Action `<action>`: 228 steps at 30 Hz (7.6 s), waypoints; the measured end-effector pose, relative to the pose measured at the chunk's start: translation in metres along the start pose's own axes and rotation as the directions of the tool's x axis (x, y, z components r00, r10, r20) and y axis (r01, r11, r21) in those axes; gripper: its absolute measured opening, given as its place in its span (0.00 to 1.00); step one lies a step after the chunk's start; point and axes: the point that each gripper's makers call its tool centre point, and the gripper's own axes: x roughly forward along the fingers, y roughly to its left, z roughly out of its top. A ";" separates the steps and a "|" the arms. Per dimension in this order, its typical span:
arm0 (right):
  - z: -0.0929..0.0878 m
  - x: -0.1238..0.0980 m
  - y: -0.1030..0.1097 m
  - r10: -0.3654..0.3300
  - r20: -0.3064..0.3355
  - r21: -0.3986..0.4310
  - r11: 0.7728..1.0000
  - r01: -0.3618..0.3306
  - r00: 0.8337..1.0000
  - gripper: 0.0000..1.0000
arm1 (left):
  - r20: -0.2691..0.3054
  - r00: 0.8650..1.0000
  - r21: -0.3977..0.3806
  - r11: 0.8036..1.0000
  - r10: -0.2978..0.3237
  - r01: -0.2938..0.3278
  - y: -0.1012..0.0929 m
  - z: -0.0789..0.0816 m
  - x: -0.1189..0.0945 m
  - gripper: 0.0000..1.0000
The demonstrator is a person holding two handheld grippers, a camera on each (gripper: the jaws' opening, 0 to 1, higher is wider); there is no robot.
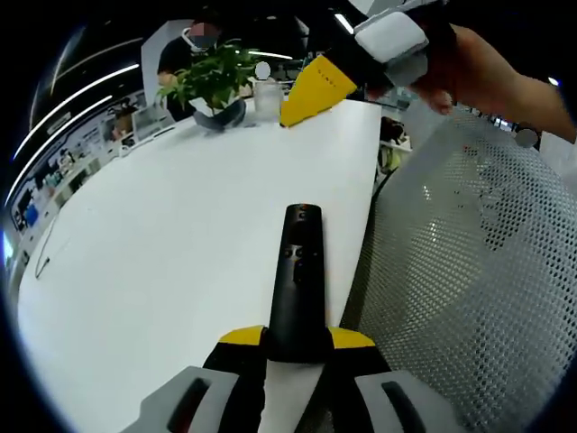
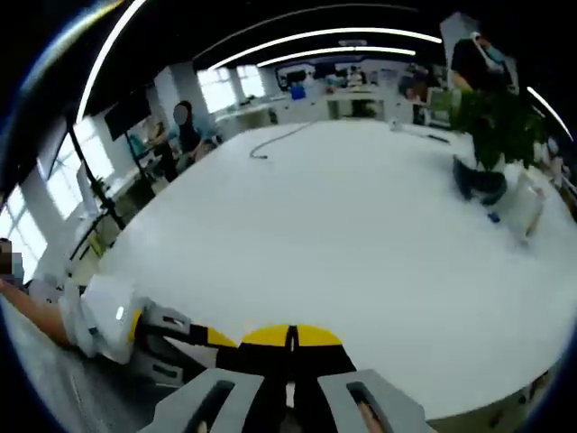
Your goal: Press the specified remote control buttons in sequence, fully releasing each button before pressing the next.
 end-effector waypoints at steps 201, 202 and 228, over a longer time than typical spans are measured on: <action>0.006 -0.023 -0.089 -0.402 0.252 -0.052 0.903 0.427 0.880 0.99 | 0.263 0.777 -0.512 0.765 0.572 -0.391 0.171 0.005 -0.125 1.00; 0.006 -0.023 -0.089 -0.400 0.252 -0.051 0.904 0.425 0.881 0.99 | 0.264 0.778 -0.514 0.765 0.571 -0.387 0.168 0.005 -0.126 1.00; 0.005 -0.025 -0.100 -0.410 0.246 0.011 0.907 0.421 0.878 0.95 | 0.296 0.652 -0.570 0.677 0.698 -0.465 0.142 0.001 -0.170 1.00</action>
